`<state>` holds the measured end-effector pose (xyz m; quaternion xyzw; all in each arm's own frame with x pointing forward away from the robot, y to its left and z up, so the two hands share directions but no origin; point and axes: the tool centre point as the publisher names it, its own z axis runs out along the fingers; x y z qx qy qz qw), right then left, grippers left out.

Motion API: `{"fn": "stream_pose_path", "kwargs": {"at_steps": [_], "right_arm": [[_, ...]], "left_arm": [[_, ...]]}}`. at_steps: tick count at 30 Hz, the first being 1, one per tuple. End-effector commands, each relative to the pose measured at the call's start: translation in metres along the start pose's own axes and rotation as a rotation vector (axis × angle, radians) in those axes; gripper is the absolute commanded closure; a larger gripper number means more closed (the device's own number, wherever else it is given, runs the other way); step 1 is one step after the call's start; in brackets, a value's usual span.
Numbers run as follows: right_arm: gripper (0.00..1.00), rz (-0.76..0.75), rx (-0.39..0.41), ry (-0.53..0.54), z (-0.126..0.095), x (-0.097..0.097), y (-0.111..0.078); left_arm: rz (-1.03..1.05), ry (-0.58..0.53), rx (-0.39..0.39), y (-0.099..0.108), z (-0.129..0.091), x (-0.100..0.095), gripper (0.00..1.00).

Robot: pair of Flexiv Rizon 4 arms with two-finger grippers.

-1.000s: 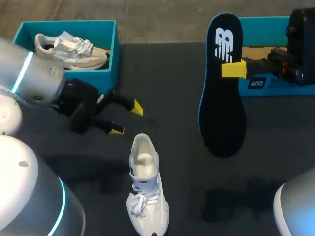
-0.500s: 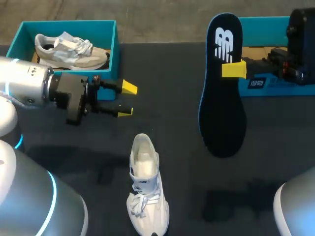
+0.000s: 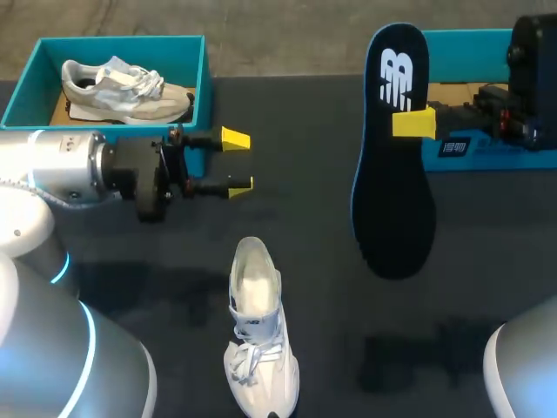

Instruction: Take the shoe out of the shoebox, open the shoe tongue, remove and reinsert the insole, then place the shoe into the shoebox

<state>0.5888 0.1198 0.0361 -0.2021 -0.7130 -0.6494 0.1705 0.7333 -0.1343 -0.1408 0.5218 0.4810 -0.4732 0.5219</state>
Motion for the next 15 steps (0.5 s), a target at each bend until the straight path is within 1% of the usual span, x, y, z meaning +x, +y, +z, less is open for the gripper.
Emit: {"fn": "stream_pose_path", "kwargs": {"at_steps": [1,2,4,5,8,9,10,12,15], "right_arm": [[1.0,0.001,0.002,0.001,0.002,-0.002,0.001],[1.0,0.013,0.02,0.02,0.002,-0.007,0.003],[1.0,0.066,0.021,0.048,0.001,-0.021,0.007],[1.0,0.098,0.046,0.074,0.001,-0.031,0.011],[1.0,0.162,0.074,0.106,0.002,-0.049,0.018],[1.0,0.19,0.072,0.118,0.003,-0.059,0.02],[1.0,0.202,0.064,0.129,0.003,-0.063,0.02],[1.0,0.263,0.073,0.151,0.006,-0.081,0.021],[1.0,0.307,0.069,0.172,0.009,-0.097,0.025]], "left_arm": [[0.0,0.001,0.001,0.003,0.002,-0.003,0.0],[0.0,0.0,0.002,0.004,0.002,-0.003,0.0],[0.001,-0.002,0.002,0.005,0.001,-0.004,0.0],[0.0,-0.003,0.002,0.006,0.0,-0.004,0.0],[-0.002,-0.006,0.0,0.006,-0.001,-0.004,0.0],[-0.002,-0.006,0.0,0.006,-0.001,-0.004,0.0],[-0.002,-0.006,0.0,0.006,-0.001,-0.004,0.0],[-0.002,-0.006,0.0,0.006,-0.001,-0.004,0.0],[-0.002,-0.006,0.0,0.006,-0.001,-0.004,0.0]]}}
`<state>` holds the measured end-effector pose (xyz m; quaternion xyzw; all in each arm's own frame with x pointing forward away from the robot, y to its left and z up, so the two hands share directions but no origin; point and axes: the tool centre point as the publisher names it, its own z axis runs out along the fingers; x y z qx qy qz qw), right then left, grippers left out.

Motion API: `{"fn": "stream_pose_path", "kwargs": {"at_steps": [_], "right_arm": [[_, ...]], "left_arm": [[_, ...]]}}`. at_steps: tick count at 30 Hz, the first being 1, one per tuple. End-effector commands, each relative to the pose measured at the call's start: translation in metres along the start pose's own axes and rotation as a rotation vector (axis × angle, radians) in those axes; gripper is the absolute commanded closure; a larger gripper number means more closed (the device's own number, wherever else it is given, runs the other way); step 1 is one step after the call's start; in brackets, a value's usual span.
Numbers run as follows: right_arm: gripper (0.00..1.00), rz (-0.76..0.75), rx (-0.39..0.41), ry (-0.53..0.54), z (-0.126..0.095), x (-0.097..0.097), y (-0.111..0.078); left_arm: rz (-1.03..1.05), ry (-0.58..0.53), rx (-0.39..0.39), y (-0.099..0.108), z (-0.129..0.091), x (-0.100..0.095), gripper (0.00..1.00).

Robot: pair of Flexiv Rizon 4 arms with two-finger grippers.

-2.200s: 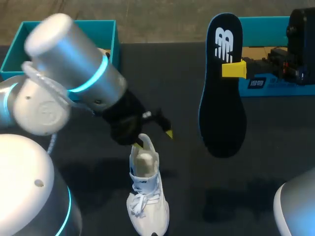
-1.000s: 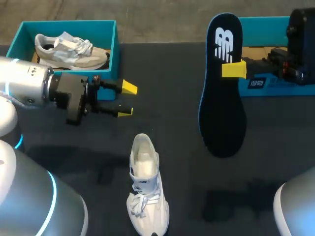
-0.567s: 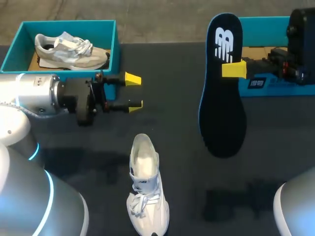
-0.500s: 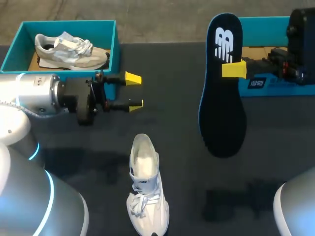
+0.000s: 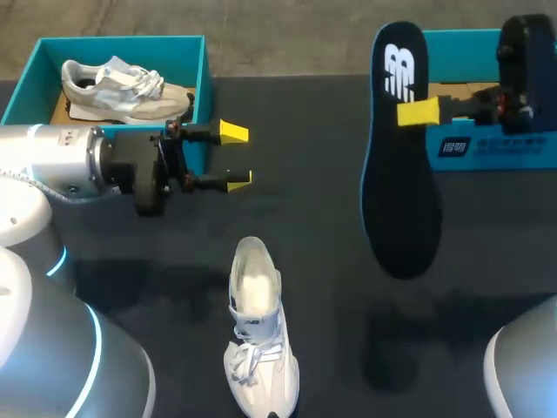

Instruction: Take the shoe out of the shoebox, open the shoe tongue, remove and reinsert the insole, then place the shoe into the shoebox

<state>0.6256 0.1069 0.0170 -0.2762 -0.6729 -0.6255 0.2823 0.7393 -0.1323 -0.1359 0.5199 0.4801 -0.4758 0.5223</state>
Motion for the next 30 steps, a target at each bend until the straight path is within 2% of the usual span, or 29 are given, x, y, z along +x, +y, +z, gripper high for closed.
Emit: {"fn": "stream_pose_path", "kwargs": {"at_steps": [1,4,22,25,30], "right_arm": [[1.0,0.043,0.065,0.111,0.015,-0.053,0.041],[1.0,0.092,0.061,0.13,0.017,-0.064,0.048],[1.0,0.092,0.061,0.13,0.017,-0.064,0.048],[1.0,0.156,0.049,0.126,0.014,-0.075,0.055],[1.0,0.264,0.054,0.118,0.019,-0.091,0.055]], "left_arm": [[0.001,0.0,-0.001,0.0,0.001,0.0,0.0],[0.001,0.0,-0.001,0.0,0.001,0.0,0.0],[0.001,0.0,-0.001,0.0,0.001,0.0,0.0],[0.001,0.0,-0.001,0.0,0.001,0.0,0.0],[0.001,0.0,-0.001,0.0,0.001,0.0,0.0]]}}
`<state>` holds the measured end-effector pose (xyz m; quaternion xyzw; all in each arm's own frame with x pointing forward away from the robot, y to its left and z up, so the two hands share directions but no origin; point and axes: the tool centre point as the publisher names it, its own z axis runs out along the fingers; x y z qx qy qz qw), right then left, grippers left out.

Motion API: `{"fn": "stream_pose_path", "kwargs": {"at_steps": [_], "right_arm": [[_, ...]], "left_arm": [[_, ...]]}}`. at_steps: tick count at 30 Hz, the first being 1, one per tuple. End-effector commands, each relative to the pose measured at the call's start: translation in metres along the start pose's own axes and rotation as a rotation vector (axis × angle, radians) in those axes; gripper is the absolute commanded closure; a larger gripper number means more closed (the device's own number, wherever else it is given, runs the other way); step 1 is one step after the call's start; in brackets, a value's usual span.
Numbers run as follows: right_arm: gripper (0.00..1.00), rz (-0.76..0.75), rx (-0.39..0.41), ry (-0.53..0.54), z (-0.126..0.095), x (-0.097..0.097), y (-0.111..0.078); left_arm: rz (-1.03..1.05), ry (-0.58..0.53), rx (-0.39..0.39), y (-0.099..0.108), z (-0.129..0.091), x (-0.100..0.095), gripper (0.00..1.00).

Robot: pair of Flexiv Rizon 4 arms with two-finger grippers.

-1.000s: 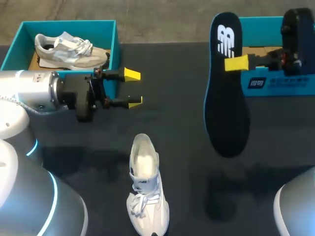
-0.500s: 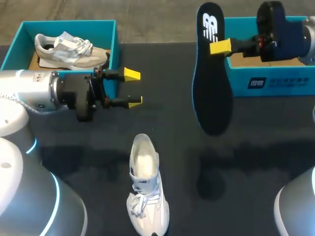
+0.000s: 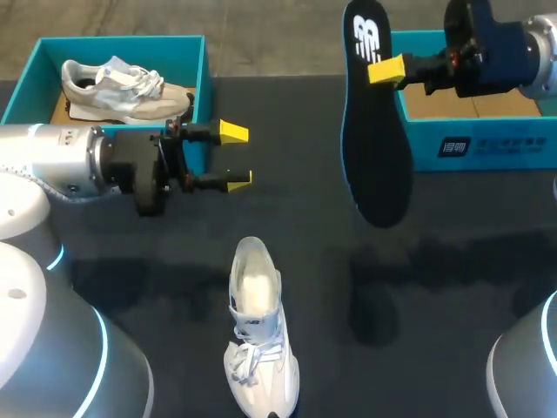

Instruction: Take the shoe out of the shoebox, open the shoe tongue, remove and reinsert the insole, then place the shoe into the shoebox

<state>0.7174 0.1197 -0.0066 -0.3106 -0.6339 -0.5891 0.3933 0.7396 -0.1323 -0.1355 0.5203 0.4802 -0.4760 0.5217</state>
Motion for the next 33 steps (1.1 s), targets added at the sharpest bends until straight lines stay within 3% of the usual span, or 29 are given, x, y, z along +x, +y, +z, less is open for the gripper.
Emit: {"fn": "stream_pose_path", "kwargs": {"at_steps": [1,4,9,23,29,33], "right_arm": [[1.0,0.041,0.009,0.014,0.007,-0.015,0.006],[1.0,0.082,-0.001,0.01,0.006,-0.032,0.001],[1.0,0.207,0.0,-0.1,0.013,-0.055,-0.003],[1.0,0.207,0.0,-0.1,0.013,-0.055,-0.003],[1.0,0.365,-0.009,-0.139,0.038,-0.093,0.015],[1.0,0.417,-0.012,-0.172,0.047,-0.106,0.024]], "left_arm": [[0.002,-0.001,-0.002,0.0,0.001,0.001,0.0],[0.002,-0.001,-0.002,0.0,0.001,0.001,0.0],[0.002,-0.001,-0.002,0.0,0.001,0.001,0.0],[0.002,-0.001,-0.002,0.0,0.001,0.001,0.0],[0.002,-0.001,-0.002,0.0,0.001,0.001,0.0],[0.002,-0.001,-0.002,0.0,0.001,0.001,0.0]]}}
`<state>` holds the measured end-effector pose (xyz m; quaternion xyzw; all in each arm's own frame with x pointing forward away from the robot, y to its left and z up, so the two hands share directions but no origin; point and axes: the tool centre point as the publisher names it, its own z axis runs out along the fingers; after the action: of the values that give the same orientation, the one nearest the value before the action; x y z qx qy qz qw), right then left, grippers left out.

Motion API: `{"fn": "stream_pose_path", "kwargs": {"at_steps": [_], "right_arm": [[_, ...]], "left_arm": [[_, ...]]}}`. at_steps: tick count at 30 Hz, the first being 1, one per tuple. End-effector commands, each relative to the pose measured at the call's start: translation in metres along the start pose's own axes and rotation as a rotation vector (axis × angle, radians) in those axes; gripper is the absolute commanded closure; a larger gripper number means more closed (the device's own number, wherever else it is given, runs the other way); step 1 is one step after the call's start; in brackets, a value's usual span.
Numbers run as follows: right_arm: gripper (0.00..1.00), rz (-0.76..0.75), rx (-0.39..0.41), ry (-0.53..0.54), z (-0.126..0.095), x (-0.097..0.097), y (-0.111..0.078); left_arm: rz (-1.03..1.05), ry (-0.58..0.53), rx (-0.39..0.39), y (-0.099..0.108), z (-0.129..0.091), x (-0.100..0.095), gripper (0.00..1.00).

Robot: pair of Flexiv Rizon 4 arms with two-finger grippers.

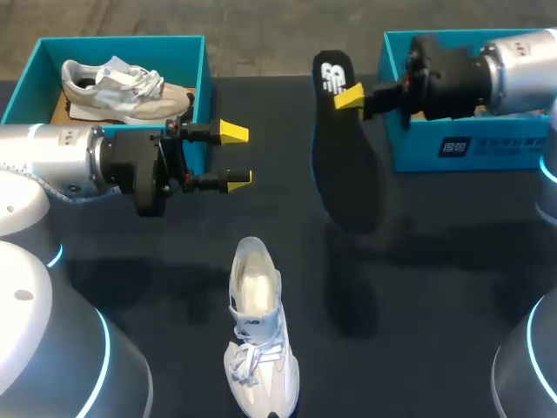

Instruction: Take the shoe out of the shoebox, open the shoe tongue, remove and reinsert the insole, then place the shoe into the shoebox

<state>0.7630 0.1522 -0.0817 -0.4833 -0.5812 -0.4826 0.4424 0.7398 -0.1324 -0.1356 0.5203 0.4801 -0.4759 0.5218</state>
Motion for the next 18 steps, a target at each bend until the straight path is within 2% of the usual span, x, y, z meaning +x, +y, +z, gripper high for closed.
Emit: {"fn": "stream_pose_path", "kwargs": {"at_steps": [1,8,18], "right_arm": [[1.0,0.037,0.022,-0.022,0.025,-0.007,0.025],[1.0,0.105,0.035,-0.007,0.041,-0.019,0.046],[1.0,0.105,0.035,-0.007,0.041,-0.019,0.046]], "left_arm": [[0.002,-0.001,-0.002,-0.001,0.001,0.001,0.0],[0.002,-0.001,-0.002,-0.001,0.001,0.001,0.0],[0.002,-0.001,-0.002,-0.001,0.001,0.001,0.0]]}}
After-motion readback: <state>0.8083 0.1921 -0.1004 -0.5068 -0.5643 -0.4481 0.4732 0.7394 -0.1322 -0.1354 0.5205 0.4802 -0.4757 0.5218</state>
